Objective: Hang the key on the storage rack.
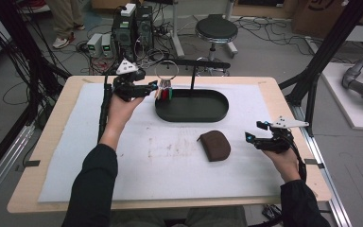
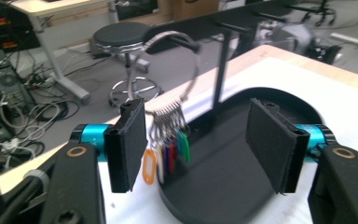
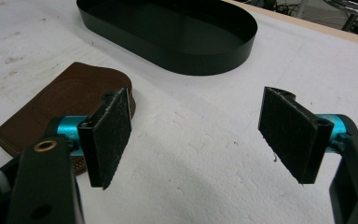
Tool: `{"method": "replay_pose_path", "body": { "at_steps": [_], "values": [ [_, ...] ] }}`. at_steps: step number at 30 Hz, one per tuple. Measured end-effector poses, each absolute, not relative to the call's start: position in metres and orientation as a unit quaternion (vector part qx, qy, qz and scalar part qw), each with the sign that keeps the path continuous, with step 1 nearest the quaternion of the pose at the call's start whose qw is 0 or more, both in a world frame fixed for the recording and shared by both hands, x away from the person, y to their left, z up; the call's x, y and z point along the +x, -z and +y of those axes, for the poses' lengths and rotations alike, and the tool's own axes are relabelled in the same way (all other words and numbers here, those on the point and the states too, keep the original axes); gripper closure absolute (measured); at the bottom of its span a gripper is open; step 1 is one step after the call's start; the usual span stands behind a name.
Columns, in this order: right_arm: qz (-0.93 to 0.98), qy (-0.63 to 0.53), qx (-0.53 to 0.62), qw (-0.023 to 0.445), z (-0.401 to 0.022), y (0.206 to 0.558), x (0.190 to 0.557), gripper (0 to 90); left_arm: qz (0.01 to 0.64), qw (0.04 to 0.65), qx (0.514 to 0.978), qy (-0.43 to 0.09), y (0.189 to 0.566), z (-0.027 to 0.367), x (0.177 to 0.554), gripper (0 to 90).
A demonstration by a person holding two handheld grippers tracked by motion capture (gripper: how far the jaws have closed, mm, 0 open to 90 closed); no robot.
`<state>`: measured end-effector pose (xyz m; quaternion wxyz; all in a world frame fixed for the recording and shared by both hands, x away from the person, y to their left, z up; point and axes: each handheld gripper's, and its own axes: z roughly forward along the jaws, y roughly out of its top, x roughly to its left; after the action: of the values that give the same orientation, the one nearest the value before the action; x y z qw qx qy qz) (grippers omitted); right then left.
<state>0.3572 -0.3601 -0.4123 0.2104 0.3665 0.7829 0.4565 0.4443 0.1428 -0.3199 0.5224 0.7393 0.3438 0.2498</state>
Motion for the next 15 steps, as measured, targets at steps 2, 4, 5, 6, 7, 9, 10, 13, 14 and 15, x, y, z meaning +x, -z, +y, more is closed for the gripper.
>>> {"method": "replay_pose_path", "body": {
  "at_steps": [2,4,5,6,7,9,10,13,14,15],
  "values": [
    [0.784,-0.456,0.365,0.211,-0.359,0.412,0.357,26.0,0.335,0.522,0.744,-0.250,0.324,0.146,0.430,36.2],
    [0.785,-0.455,0.364,0.211,-0.359,0.412,0.357,26.0,0.327,0.530,0.744,-0.242,0.329,0.151,0.415,33.4],
    [0.786,-0.454,0.363,0.211,-0.358,0.413,0.357,26.0,0.323,0.532,0.745,-0.240,0.331,0.152,0.409,33.0],
    [0.786,-0.454,0.363,0.211,-0.358,0.413,0.357,26.0,0.319,0.532,0.747,-0.239,0.333,0.153,0.402,31.7],
    [0.787,-0.453,0.363,0.211,-0.357,0.413,0.357,26.0,0.313,0.535,0.747,-0.240,0.335,0.155,0.395,28.7],
    [0.788,-0.452,0.360,0.211,-0.356,0.413,0.356,26.0,0.302,0.536,0.750,-0.243,0.339,0.158,0.380,28.7],
    [0.789,-0.453,0.358,0.212,-0.356,0.412,0.356,26.0,0.299,0.538,0.750,-0.245,0.342,0.160,0.373,27.8],
    [0.789,-0.453,0.357,0.212,-0.354,0.412,0.355,26.0,0.293,0.542,0.749,-0.243,0.350,0.165,0.354,25.1],
    [0.790,-0.452,0.357,0.213,-0.354,0.412,0.355,26.0,0.292,0.542,0.749,-0.246,0.353,0.168,0.347,25.2],
    [0.791,-0.452,0.355,0.211,-0.354,0.412,0.355,26.0,0.293,0.542,0.748,-0.246,0.355,0.170,0.342,24.8]
  ]
}}
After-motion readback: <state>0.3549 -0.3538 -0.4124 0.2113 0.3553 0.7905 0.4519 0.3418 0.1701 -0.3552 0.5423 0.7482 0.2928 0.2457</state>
